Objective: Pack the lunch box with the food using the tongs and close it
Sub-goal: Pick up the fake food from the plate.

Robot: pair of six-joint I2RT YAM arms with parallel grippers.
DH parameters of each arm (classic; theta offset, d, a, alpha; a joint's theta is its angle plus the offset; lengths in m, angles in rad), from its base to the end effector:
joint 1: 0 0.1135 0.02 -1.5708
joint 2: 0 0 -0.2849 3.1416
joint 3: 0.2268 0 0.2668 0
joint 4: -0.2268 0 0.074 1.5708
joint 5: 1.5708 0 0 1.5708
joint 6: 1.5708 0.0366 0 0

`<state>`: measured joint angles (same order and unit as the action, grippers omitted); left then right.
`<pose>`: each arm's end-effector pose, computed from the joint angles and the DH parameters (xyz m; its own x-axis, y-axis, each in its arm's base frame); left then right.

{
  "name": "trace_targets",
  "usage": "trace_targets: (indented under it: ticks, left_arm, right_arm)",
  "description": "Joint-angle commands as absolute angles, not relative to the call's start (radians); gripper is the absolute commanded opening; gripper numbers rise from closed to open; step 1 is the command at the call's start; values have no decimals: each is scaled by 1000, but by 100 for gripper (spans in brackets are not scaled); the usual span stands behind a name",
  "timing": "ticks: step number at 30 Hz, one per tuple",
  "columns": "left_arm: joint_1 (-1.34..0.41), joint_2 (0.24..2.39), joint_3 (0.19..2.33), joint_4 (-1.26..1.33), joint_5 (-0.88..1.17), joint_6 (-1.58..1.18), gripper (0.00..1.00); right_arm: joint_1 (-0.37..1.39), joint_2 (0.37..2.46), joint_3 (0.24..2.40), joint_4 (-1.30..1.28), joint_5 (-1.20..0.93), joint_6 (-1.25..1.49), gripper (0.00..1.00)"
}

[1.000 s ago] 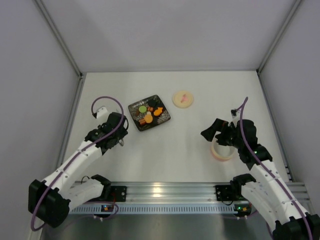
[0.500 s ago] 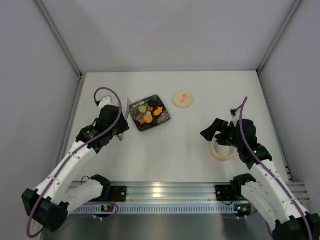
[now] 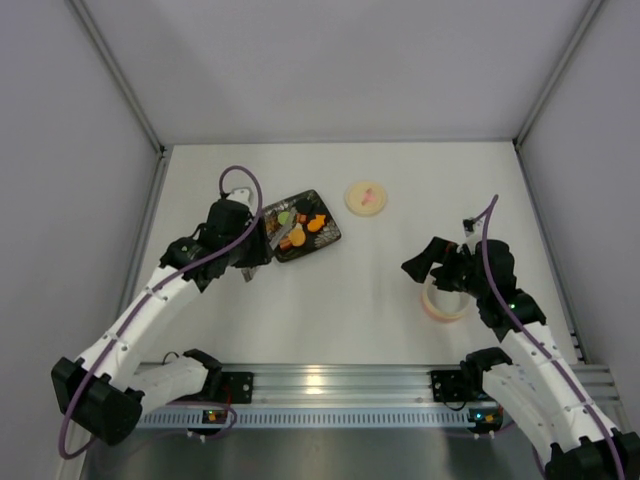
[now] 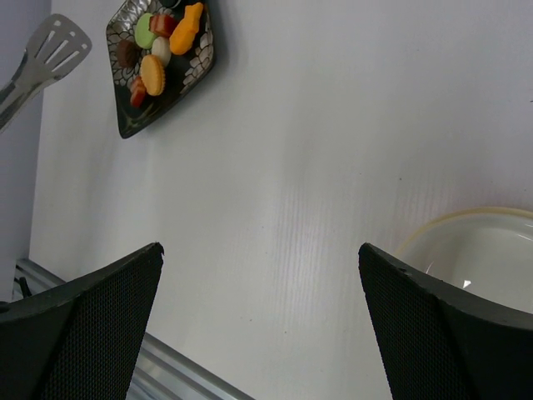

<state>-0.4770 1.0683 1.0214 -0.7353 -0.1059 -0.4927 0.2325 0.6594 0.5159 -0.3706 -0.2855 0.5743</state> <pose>0.2004 -0.0992 0.3331 -0.7361 -0.1490 -0.6602 0.0474 0.9617 -0.2699 0.1492 0.0459 0.2566 -0.6515 0.3814 -0.6558 -0.1260 0.7980 0.5893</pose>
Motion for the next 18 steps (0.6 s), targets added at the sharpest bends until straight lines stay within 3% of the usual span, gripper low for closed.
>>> trace_targets:
  ticks: [1,18]
  left_arm:
    - [-480,1078,1040,-741,-51,-436,50]
    - [-486,1097,980,-776,-75,-425,49]
  right_arm:
    - [218,644,528,-342,-285,583,100]
    - [219,641,514,-337,-287,588,100]
